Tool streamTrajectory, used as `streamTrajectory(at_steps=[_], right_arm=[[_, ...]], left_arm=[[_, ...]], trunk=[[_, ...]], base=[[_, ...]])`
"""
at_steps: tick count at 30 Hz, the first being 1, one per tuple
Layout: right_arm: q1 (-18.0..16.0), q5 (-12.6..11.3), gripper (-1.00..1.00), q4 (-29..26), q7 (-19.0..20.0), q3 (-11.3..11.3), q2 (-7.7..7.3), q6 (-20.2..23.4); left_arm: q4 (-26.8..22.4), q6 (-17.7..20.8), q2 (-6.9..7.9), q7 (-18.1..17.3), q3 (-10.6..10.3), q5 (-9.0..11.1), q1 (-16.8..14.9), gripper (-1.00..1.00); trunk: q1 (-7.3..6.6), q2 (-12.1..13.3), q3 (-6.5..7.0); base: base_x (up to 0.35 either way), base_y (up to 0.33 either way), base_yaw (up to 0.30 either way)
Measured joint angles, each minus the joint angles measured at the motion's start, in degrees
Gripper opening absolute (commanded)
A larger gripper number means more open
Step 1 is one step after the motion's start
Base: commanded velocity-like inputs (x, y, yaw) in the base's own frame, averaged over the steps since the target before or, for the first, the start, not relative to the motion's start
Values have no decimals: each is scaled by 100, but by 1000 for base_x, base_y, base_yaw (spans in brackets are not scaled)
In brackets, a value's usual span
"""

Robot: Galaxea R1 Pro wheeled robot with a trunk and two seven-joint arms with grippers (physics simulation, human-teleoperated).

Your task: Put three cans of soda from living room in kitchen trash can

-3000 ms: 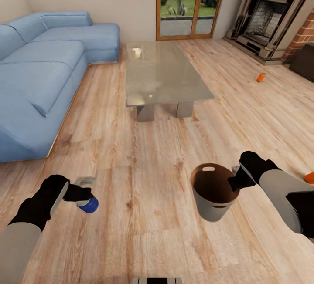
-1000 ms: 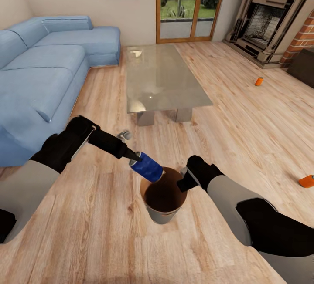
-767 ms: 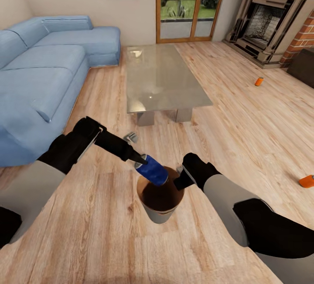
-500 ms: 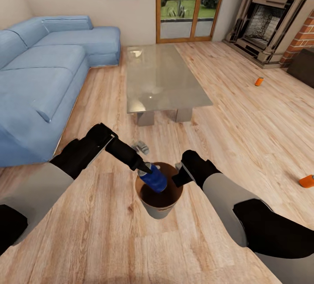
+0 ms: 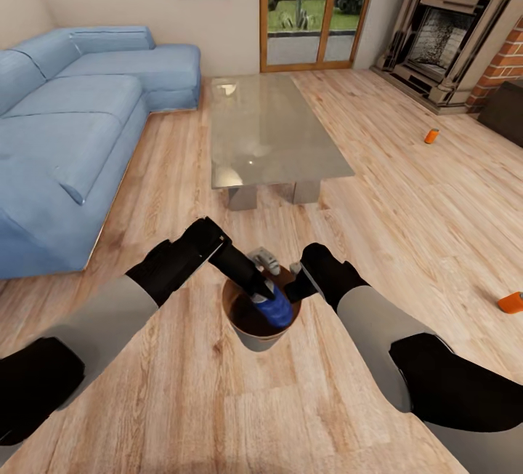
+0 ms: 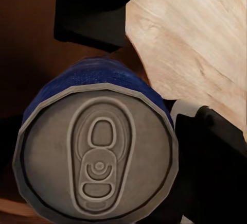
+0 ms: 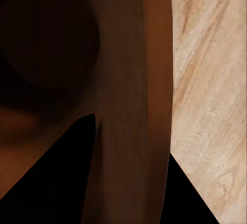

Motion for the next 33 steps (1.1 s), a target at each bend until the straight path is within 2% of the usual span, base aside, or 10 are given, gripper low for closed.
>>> streamTrajectory(at_steps=[3, 6, 11, 12, 13, 18, 24, 33], right_arm=[[5, -67, -100, -4, 6, 0, 1, 9], [2, -14, -100, -6, 2, 7, 0, 2], [5, -46, -100, 0, 4, 10, 0, 7], [6, -49, -100, 1, 5, 12, 1, 7], [6, -40, -100, 2, 4, 13, 0, 6], [6, -27, -100, 1, 3, 15, 0, 4], [5, -17, -100, -51, 16, 22, 0, 1], [8, -62, -100, -134, 48, 23, 1, 8]], left_arm=[[76, 3, -36, 174, -102, 7, 2, -100], [95, 3, -41, 292, -161, 9, 2, -100], [112, 5, 7, 382, -187, 5, 2, -100], [119, -12, 30, 439, -191, -116, 2, -100], [122, 2, 36, 453, -191, -147, 2, -100], [526, -2, 10, 553, -182, -748, 64, -100], [670, 7, -17, 609, -176, -886, 125, -100], [691, 2, -77, 653, -174, -906, 281, -100]], trunk=[[0, 0, 0], [0, 0, 0], [0, 0, 0], [0, 0, 0], [0, 0, 0], [0, 0, 0], [0, 0, 0], [0, 0, 0]], base=[[0, 0, 0], [0, 0, 0], [0, 0, 0], [0, 0, 0], [0, 0, 0], [0, 0, 0], [0, 0, 0], [0, 0, 0]])
